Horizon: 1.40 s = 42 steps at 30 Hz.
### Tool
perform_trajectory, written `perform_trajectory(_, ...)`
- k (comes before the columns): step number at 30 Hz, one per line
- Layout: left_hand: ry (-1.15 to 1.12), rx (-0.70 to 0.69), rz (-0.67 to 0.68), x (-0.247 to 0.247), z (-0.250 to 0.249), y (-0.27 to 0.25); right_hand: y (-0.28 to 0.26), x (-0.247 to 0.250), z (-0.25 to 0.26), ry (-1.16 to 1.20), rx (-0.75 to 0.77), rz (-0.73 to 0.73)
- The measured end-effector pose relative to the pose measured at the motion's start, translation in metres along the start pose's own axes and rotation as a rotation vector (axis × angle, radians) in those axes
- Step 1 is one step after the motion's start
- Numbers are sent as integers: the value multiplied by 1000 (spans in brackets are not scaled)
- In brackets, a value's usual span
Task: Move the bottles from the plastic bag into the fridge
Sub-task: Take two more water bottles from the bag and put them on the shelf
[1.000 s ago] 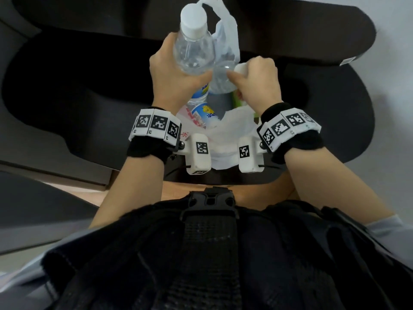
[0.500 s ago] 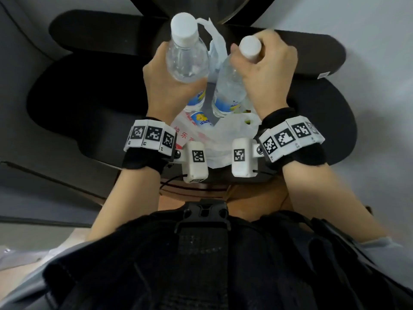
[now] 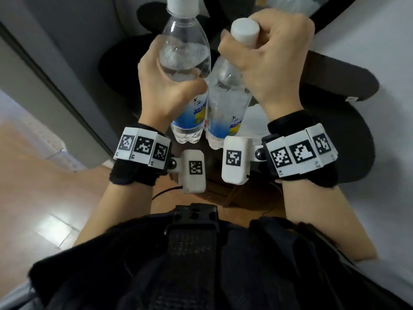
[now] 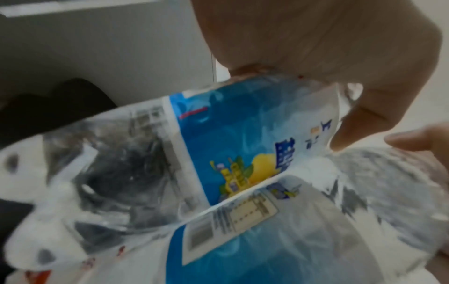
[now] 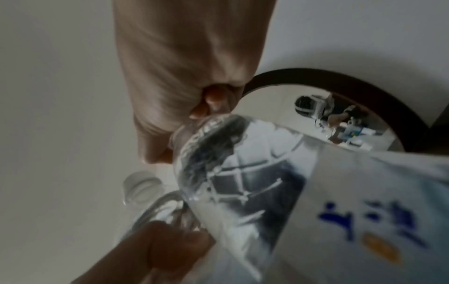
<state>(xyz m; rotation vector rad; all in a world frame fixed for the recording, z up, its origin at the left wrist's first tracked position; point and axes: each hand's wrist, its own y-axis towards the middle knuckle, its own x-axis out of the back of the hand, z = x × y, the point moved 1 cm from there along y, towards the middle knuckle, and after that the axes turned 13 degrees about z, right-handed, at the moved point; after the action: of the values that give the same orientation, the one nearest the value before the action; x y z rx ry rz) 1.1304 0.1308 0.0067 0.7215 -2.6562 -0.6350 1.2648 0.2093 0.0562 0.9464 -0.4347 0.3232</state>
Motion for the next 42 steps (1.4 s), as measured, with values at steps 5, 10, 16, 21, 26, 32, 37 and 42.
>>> perform_trajectory(5, 26, 16, -65, 68, -4, -44, -10, -47, 54, 130, 36, 302)
perform_trajectory(10, 41, 89, -128, 148, -1, -94, -25, -109, 115, 291, 84, 501)
perform_trajectory(16, 96, 151, -272, 260, -1, -154, -40, -197, 199, 463, 155, 654)
perform_trajectory(21, 215, 158, -458, 345, -8, -194, -51, -271, 264, 663, 163, 686)
perform_trajectory(26, 303, 181, -595, 415, 4, -216, -53, -342, 313, 761, 193, 737)
perform_trajectory(32, 390, 235, -676, 499, 45, -213, -28, -441, 345, 792, 257, 767)
perform_trajectory(37, 495, 244, -707, 578, 85, -178, 13, -531, 370, 799, 273, 804)
perform_trajectory(42, 514, 197, -721, 653, 117, -134, 61, -609, 390, 832, 318, 779)
